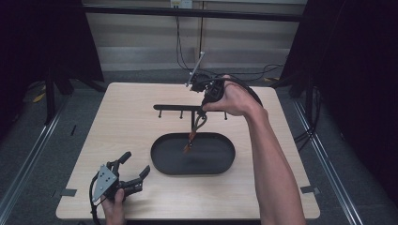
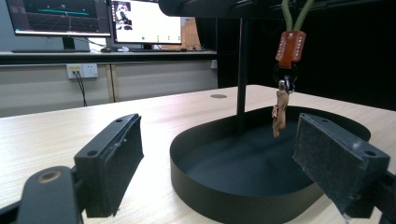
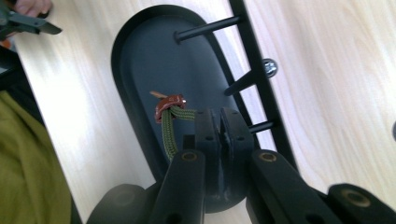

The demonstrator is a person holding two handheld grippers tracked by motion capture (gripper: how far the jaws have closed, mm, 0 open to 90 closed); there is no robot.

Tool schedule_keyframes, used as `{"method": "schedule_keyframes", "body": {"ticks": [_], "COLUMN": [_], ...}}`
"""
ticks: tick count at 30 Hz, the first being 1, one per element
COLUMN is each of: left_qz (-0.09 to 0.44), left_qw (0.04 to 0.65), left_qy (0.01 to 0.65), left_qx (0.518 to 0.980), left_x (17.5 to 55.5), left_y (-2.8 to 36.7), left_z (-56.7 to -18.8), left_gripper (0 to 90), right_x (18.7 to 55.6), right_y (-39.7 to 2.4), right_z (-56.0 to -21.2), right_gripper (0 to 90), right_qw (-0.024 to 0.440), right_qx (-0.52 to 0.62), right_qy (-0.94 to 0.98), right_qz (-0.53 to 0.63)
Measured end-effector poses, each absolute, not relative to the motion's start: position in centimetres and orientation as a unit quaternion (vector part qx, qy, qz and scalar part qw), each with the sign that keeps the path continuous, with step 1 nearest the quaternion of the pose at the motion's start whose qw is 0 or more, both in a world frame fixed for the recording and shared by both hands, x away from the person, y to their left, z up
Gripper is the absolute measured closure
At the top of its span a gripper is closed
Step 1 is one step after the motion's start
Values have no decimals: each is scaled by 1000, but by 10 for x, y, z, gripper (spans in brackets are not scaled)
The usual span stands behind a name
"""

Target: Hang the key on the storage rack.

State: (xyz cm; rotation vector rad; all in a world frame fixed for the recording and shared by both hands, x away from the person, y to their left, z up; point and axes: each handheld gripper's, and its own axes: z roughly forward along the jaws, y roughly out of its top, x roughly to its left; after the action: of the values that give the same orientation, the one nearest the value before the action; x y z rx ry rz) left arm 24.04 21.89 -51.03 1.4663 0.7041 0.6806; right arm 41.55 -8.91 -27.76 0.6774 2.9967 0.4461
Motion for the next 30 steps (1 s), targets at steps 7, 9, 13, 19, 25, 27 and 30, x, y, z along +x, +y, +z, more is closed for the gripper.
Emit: {"method": "schedule_keyframes", "body": {"ticks": [7, 9, 13, 19, 25, 27, 30], "left_qz": [298, 298, 298, 298, 298, 298, 298], "left_qw": [636, 636, 636, 637, 636, 636, 637], "left_qy": [308, 308, 308, 308, 308, 308, 308], "left_qx": [641, 641, 641, 641, 642, 642, 641], "left_x": [240, 240, 240, 240, 240, 240, 240], "left_y": [219, 219, 219, 219, 219, 219, 219], "left_z": [-510, -510, -510, -510, -510, -510, -510], "left_gripper": [155, 155, 155, 155, 155, 155, 155], "right_x": [422, 423, 426, 427, 427, 428, 428], "right_y": [-94, -94, -92, -93, -90, -91, -91], "right_z": [-278, -279, -281, -281, -282, -283, -282], "right_gripper": [865, 864, 863, 854, 844, 842, 837], "right_qw": [24, 20, 18, 19, 22, 22, 22], "right_qx": [227, 231, 234, 231, 231, 232, 233], "right_qy": [963, 962, 961, 962, 962, 962, 962], "right_qz": [140, 143, 145, 144, 143, 144, 139]}}
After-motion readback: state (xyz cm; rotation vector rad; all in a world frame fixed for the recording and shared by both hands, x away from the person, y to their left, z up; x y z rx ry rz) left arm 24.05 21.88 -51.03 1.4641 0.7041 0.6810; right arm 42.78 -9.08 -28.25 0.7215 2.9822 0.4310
